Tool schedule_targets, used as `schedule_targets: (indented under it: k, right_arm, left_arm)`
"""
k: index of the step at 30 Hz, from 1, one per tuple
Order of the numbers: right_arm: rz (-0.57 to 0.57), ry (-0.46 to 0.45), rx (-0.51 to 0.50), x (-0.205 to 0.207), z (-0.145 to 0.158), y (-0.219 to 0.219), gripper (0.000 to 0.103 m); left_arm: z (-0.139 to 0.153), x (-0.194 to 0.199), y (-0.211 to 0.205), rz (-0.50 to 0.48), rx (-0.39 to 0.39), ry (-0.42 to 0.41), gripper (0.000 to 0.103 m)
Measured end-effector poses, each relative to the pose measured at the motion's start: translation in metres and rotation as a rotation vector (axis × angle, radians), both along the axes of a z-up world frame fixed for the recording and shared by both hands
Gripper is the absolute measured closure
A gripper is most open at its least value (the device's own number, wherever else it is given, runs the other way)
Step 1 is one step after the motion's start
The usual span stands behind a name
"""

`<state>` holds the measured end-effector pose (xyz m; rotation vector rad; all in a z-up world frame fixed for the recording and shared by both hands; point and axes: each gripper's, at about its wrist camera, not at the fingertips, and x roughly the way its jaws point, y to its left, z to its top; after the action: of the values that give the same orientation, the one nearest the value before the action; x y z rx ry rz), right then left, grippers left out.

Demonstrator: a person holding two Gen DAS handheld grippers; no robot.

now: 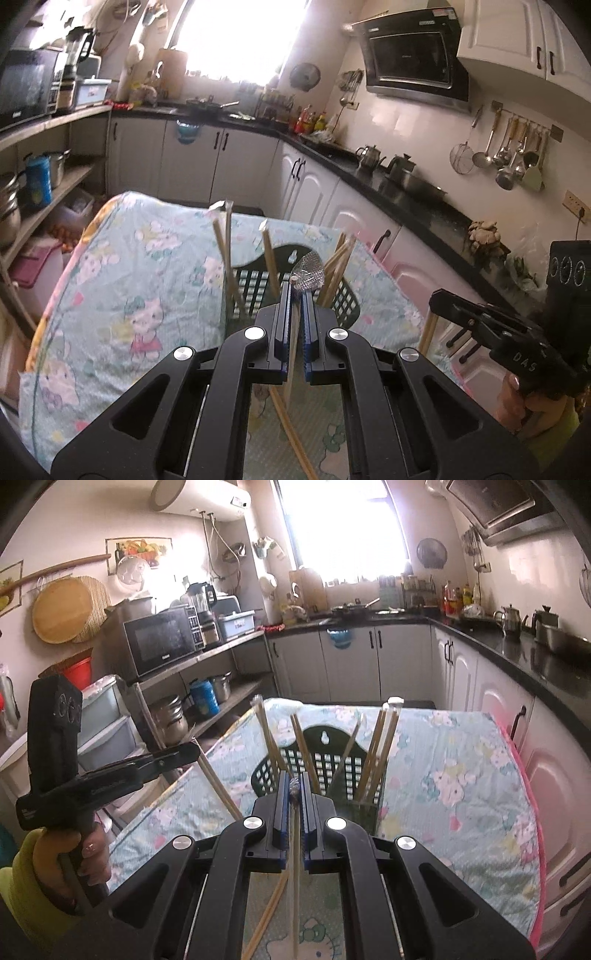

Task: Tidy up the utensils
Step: 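Lift the held chopsticks with both tools and carry them above the caddy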

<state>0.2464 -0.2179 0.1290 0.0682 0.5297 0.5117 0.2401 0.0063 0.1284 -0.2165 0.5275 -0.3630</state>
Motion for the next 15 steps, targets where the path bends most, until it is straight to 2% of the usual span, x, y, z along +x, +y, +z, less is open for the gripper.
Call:
schedule_targets:
  k: [15]
  right_arm:
    - [-0.027, -0.086, 0.02, 0.029, 0.039, 0.006, 0.097]
  left_arm:
    - [0.05, 0.02, 0.001, 0.007, 0.012, -0.101, 0.102]
